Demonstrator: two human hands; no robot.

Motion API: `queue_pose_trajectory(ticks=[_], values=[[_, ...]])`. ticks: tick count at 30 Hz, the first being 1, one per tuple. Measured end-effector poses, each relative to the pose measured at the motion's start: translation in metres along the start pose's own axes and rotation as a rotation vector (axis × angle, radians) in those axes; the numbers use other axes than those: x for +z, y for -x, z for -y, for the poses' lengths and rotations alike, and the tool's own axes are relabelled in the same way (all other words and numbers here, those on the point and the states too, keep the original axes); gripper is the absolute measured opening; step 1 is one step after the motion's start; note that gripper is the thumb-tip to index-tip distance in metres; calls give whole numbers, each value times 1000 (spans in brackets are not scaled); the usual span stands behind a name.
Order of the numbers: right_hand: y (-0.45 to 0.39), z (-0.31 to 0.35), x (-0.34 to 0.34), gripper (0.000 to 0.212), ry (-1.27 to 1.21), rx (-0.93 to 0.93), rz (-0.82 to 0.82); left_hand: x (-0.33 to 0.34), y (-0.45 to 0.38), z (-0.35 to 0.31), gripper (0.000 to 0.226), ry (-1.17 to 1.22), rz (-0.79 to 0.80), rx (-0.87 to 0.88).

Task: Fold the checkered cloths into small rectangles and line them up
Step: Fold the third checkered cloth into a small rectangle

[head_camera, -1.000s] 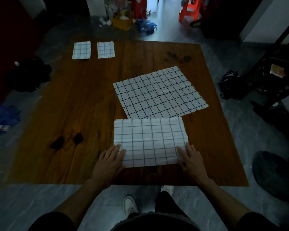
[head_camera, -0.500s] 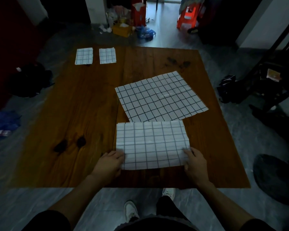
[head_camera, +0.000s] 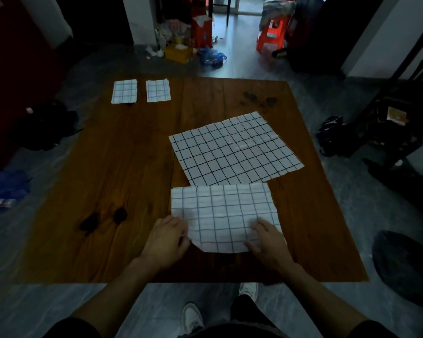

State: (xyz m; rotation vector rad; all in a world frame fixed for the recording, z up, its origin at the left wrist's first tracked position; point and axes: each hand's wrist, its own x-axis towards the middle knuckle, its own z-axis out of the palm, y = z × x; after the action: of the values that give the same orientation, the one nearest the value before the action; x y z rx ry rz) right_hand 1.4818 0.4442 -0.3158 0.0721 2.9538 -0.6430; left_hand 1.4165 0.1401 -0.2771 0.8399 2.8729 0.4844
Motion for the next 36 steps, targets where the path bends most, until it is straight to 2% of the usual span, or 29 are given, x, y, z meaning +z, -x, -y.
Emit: queue_pose_trajectory(ticks=[3, 7, 12, 16, 20, 24, 27, 29, 31, 36], values=[[-6, 29, -19, 66, -60, -103, 94, -11, -12, -18, 10, 84, -80, 32], [-7, 70, -41, 69, -82, -237, 56, -28, -33, -51, 8, 138, -166, 111], [-8, 91, -63, 24, -100, -323, -197, -49, -49, -85, 7, 251, -230, 179], [-6, 83, -89, 6, -107, -273, -265, -60, -55, -81, 18, 243, -219, 257], [9, 71, -116, 8, -114, -237, -307, -56, -67, -52, 39, 105, -123, 240], [32, 52, -135, 15, -81, -186, -339, -54, -79, -47, 18, 118, -97, 276], [51, 37, -149, 23, -60, -155, -342, -59, -82, -59, 22, 179, -66, 272], [61, 28, -158, 29, -73, -133, -376, -66, -80, -70, 13, 196, -82, 266], [68, 18, -165, 27, -78, -119, -418, -72, -73, -81, 7, 226, -126, 248], [85, -5, -182, 19, -111, -150, -498, -75, -53, -110, 15, 254, -183, 183]])
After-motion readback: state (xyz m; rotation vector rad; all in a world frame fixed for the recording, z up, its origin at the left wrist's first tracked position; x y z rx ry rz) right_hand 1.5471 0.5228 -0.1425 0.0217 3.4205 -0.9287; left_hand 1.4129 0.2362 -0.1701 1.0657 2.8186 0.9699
